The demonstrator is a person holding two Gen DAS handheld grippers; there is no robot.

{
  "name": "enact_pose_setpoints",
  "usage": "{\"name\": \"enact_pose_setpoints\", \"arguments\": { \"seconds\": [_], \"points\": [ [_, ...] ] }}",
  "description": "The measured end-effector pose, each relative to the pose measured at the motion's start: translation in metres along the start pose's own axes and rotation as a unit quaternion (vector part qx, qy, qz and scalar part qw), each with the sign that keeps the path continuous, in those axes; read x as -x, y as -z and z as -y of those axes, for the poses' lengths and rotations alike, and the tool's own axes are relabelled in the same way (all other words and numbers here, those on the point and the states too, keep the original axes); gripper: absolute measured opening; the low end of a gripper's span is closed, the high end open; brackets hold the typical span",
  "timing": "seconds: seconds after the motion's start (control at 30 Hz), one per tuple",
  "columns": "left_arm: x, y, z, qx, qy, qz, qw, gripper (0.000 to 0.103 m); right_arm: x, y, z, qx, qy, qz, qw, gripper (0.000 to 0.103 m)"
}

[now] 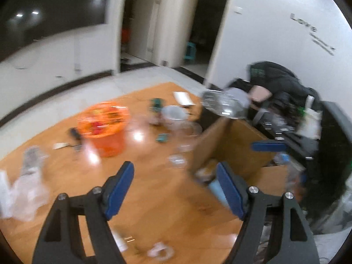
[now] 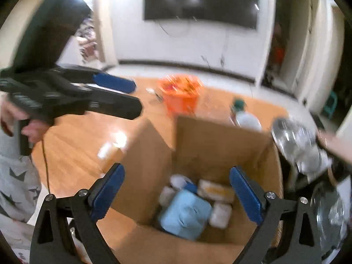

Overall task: Organize rigid objects
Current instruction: 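Grasp the white bottle with the left gripper while the right grasps the clear tape roll, then drop the tape roll into the cardboard box with the right gripper while the left carries the bottle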

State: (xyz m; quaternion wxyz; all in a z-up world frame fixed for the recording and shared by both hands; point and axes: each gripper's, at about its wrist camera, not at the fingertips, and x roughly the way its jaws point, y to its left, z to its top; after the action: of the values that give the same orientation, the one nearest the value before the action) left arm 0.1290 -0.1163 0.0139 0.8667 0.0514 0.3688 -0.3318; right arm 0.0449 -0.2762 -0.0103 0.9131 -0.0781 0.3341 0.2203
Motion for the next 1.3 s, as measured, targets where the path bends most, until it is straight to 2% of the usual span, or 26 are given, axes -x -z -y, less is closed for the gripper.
{"name": "enact_pose_setpoints", "arguments": {
  "seconds": [0.1, 0.23, 0.27, 0.37, 0.5, 0.6, 0.73, 0.87, 0.9, 0.93, 1.0, 1.07, 1.1, 1.17, 1.23, 1.3],
  "points": [
    [0.024, 0.023, -0.034, 0.022, -0.053, 0.015, 0.9982, 0.08, -0.008, -0.015, -0.027, 0.015, -0.003, 0.022, 1.0, 0.096],
    [0.038, 0.062, -0.072, 0.042, -0.114, 0.02, 0.9924, 0.081, -0.021, -0.025, -0.077, 0.033, -0.079, 0.044, 0.995, 0.095],
    [0.038, 0.075, -0.082, 0.048, -0.124, 0.017, 0.991, 0.081, -0.026, -0.024, -0.088, 0.041, -0.089, 0.046, 0.994, 0.091],
    [0.028, 0.107, -0.105, 0.066, -0.129, -0.001, 0.9895, 0.081, -0.047, -0.012, -0.118, 0.061, -0.12, 0.026, 0.991, 0.077],
    [0.002, 0.146, -0.121, 0.084, -0.127, -0.028, 0.9879, 0.081, -0.085, 0.018, -0.136, 0.05, -0.152, -0.027, 0.987, 0.075],
    [-0.018, 0.166, -0.125, 0.1, -0.117, -0.045, 0.987, 0.081, -0.123, 0.045, -0.133, 0.029, -0.133, -0.075, 0.988, 0.068],
    [-0.041, 0.183, -0.124, 0.112, -0.115, -0.062, 0.9851, 0.081, -0.158, 0.066, -0.124, 0.011, -0.076, -0.109, 0.991, 0.058],
    [-0.056, 0.188, -0.121, 0.114, -0.103, -0.063, 0.9861, 0.081, -0.177, 0.076, -0.118, 0.016, -0.057, -0.131, 0.99, 0.047],
    [-0.058, 0.188, -0.119, 0.112, -0.102, -0.064, 0.9863, 0.081, -0.178, 0.076, -0.119, 0.027, -0.05, -0.124, 0.991, 0.045],
    [-0.061, 0.188, -0.118, 0.11, -0.104, -0.065, 0.9862, 0.081, -0.178, 0.076, -0.123, 0.041, -0.043, -0.124, 0.991, 0.037],
    [-0.065, 0.188, -0.117, 0.104, -0.111, -0.069, 0.986, 0.081, -0.178, 0.074, -0.126, 0.054, -0.031, -0.123, 0.99, 0.037],
    [-0.068, 0.186, -0.116, 0.1, -0.104, -0.069, 0.9871, 0.074, -0.172, 0.071, -0.127, 0.051, -0.035, -0.115, 0.991, 0.037],
    [-0.071, 0.186, -0.116, 0.098, -0.099, -0.071, 0.9876, 0.071, -0.161, 0.063, -0.127, 0.048, -0.042, -0.105, 0.992, 0.037],
    [-0.074, 0.184, -0.114, 0.093, -0.095, -0.071, 0.9886, 0.059, -0.136, 0.049, -0.129, 0.04, -0.051, -0.082, 0.995, 0.037],
    [-0.079, 0.181, -0.109, 0.086, -0.099, -0.075, 0.9885, 0.051, -0.1, 0.026, -0.123, 0.03, -0.059, -0.042, 0.997, 0.037],
    [-0.085, 0.178, -0.108, 0.083, -0.107, -0.081, 0.9876, 0.046, -0.069, 0.008, -0.118, 0.034, -0.048, -0.004, 0.998, 0.037]
  ]
}}
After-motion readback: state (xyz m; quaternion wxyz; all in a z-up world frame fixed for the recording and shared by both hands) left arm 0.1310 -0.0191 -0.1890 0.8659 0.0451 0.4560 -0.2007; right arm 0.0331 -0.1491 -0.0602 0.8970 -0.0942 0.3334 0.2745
